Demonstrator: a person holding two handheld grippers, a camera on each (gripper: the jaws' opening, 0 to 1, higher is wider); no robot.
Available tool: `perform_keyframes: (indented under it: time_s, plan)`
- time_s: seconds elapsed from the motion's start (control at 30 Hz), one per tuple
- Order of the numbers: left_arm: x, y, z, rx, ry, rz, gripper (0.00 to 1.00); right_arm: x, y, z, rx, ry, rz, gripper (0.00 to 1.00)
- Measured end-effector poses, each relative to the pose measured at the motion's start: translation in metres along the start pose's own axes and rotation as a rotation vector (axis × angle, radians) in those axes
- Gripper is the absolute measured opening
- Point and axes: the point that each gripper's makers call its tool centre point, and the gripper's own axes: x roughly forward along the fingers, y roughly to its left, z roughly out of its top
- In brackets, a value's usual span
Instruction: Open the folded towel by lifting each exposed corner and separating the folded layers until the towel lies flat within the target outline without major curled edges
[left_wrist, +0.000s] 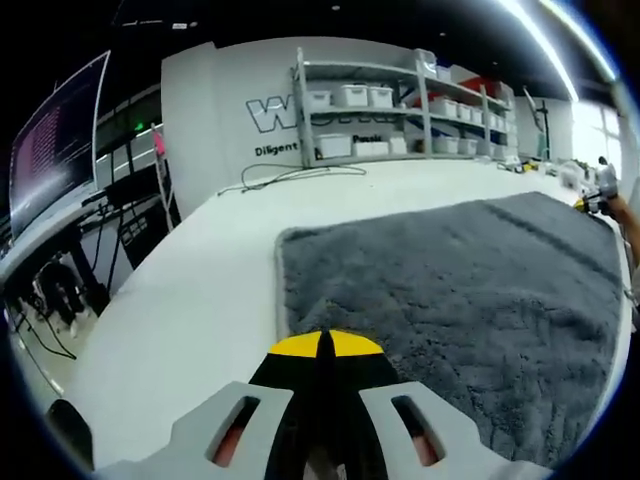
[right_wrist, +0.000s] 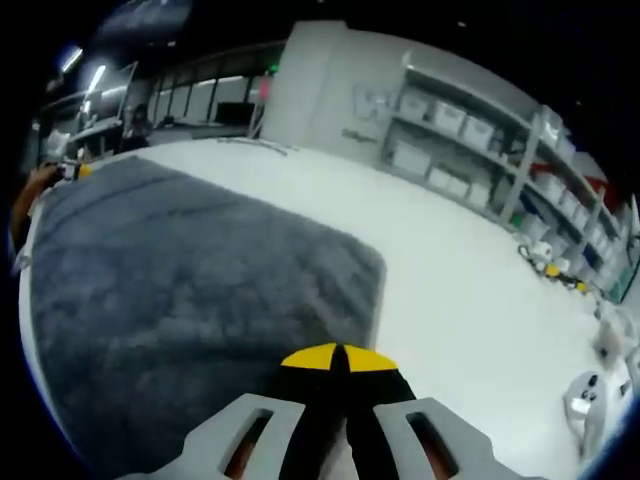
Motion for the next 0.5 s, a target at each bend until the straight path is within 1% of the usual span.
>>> perform_keyframes:
  time_s: [0.1,0.27,0.4,0.43,0.5]
  plan:
    - [-0.0007,0.0024,-0.0003,0.002,0.003,0.005,0.01,-0.0020,0.0000,-0.0013,0.000,0.002,-0.011,0.00]
    - [-0.0013,0.0062,-0.0007,0.001,0.008,0.013,0.01,-0.0049,0.0059,-0.0016,-0.003,0.004,-0.015,0.00]
    - [-0.0005,0.0069,-0.0004,0.007,0.013,0.016,0.01,-0.0039,0.0046,-0.0014,-0.010,0.011,-0.018,0.00]
    - [-0.0001,0.0073,-0.0002,0.007,0.014,0.016,0.01,-0.0016,0.0009,-0.0009,-0.010,0.016,-0.018,0.00]
    - [-0.0005,0.0056,0.0010,-0.008,0.014,0.009,0.01,0.0004,-0.0013,0.0006,-0.015,0.024,-0.019,0.00]
